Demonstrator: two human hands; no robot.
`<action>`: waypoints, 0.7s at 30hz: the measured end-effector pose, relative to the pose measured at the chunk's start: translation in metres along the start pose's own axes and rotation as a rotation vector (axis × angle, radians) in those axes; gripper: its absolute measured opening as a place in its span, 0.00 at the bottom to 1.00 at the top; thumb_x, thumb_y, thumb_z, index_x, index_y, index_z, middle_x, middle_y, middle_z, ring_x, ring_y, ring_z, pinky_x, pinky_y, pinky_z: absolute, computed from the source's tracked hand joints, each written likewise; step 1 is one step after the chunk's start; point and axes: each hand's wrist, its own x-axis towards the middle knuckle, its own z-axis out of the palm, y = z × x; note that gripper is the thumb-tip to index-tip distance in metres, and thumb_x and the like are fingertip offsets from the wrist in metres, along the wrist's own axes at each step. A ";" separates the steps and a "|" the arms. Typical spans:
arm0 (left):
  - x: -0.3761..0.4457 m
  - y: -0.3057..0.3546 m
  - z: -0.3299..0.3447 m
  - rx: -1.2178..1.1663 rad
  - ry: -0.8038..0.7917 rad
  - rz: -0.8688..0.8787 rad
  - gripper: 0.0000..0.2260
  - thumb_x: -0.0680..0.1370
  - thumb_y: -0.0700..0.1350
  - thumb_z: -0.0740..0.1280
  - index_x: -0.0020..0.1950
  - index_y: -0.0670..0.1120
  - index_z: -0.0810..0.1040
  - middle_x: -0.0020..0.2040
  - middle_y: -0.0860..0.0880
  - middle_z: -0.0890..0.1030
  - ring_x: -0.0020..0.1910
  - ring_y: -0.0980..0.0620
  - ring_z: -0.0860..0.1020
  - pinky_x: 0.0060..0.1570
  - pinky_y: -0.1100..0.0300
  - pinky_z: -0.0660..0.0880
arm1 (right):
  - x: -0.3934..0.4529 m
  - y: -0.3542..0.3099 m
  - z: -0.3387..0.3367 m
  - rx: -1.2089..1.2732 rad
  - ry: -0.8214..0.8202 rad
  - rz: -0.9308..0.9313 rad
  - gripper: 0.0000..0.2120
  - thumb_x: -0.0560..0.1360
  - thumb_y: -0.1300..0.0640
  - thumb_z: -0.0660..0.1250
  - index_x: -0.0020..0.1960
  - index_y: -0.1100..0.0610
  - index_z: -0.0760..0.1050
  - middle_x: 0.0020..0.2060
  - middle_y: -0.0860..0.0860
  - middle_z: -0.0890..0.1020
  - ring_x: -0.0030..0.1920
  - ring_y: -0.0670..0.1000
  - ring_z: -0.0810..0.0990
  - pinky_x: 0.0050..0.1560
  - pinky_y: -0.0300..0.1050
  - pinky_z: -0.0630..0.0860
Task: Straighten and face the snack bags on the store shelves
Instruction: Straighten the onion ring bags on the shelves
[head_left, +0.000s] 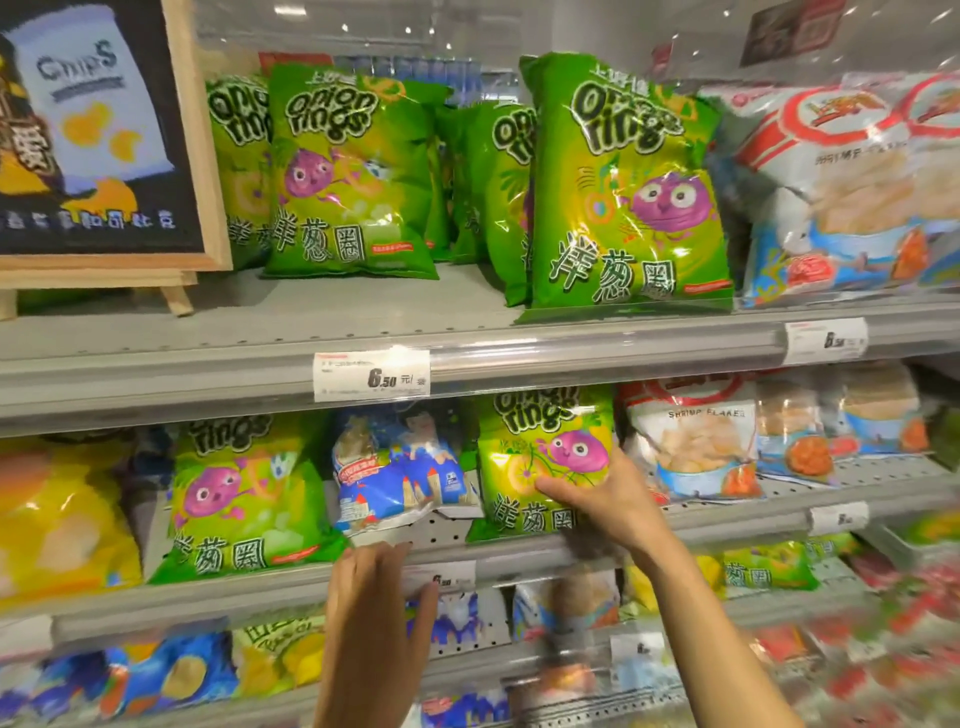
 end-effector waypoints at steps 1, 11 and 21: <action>-0.001 -0.001 0.001 -0.004 0.000 -0.003 0.16 0.70 0.45 0.76 0.54 0.40 0.82 0.44 0.45 0.78 0.44 0.40 0.77 0.47 0.46 0.76 | 0.002 0.002 0.000 0.004 -0.017 0.011 0.32 0.63 0.53 0.85 0.63 0.55 0.76 0.55 0.50 0.86 0.56 0.50 0.84 0.64 0.56 0.78; -0.005 0.002 0.007 -0.050 0.041 -0.027 0.15 0.72 0.42 0.76 0.57 0.45 0.78 0.51 0.49 0.76 0.52 0.45 0.73 0.52 0.52 0.70 | 0.005 0.006 -0.004 -0.026 -0.127 0.005 0.33 0.65 0.47 0.83 0.66 0.52 0.75 0.58 0.48 0.85 0.61 0.51 0.82 0.67 0.56 0.75; -0.010 0.007 0.001 -0.032 0.010 -0.034 0.16 0.76 0.46 0.72 0.62 0.46 0.76 0.54 0.52 0.73 0.56 0.49 0.72 0.55 0.54 0.72 | -0.005 0.017 0.004 -0.089 0.059 0.009 0.30 0.66 0.45 0.82 0.62 0.52 0.75 0.50 0.49 0.84 0.52 0.55 0.83 0.52 0.49 0.75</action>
